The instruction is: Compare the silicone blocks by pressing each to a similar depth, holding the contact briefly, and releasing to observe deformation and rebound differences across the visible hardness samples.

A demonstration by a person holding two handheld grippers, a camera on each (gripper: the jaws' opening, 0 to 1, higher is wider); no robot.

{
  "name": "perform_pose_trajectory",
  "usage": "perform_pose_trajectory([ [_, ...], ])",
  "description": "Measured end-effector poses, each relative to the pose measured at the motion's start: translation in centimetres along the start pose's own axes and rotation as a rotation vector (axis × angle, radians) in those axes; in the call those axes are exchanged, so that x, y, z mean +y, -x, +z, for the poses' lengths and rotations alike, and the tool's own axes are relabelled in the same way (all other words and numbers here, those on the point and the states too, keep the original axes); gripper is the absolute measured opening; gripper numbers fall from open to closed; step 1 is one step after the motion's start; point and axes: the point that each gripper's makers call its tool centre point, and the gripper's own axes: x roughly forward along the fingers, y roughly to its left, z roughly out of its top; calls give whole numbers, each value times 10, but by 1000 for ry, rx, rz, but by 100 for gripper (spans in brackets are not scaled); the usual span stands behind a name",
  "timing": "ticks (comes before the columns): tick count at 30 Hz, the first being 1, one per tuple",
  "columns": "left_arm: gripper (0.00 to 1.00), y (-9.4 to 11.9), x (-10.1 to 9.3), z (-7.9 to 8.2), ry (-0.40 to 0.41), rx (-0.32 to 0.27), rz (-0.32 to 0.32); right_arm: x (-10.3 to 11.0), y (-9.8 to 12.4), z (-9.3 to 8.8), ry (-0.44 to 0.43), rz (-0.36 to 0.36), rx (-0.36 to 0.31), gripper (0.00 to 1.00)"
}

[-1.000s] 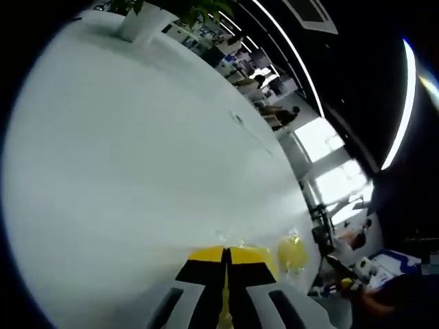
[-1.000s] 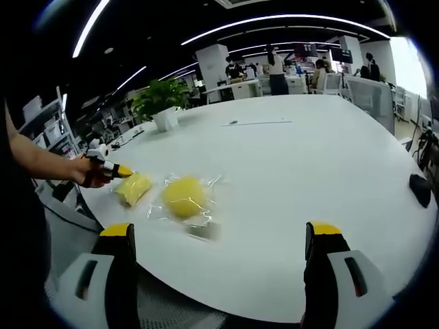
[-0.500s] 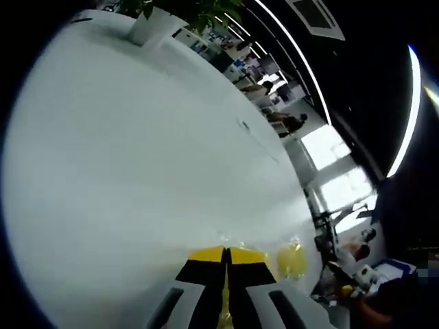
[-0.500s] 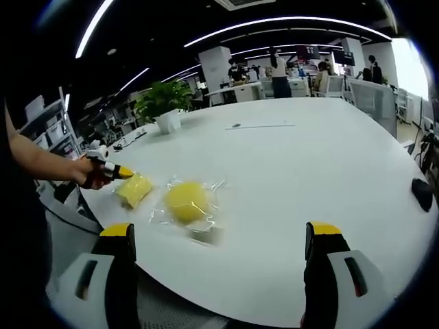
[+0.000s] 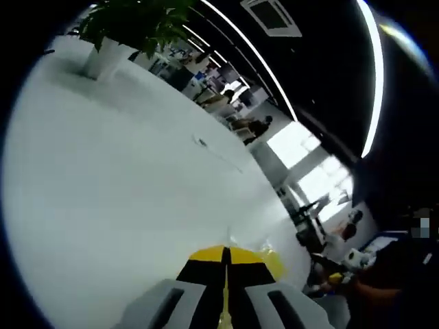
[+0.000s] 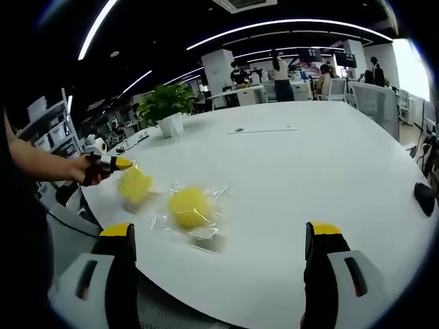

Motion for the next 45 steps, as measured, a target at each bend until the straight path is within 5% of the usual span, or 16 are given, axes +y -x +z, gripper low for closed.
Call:
perform_pose_trajectory([
  [16,0,11,-47,22,-295,-11,-20,4,-2,8,30,24,-7,96],
  [29,0,31,-83,49,-383,-63,-62,15,-4,27,55,67,-36,96],
  [45,0,35,-126,61,-440,-69,-140,27,-10,57,82,125,-77,96],
])
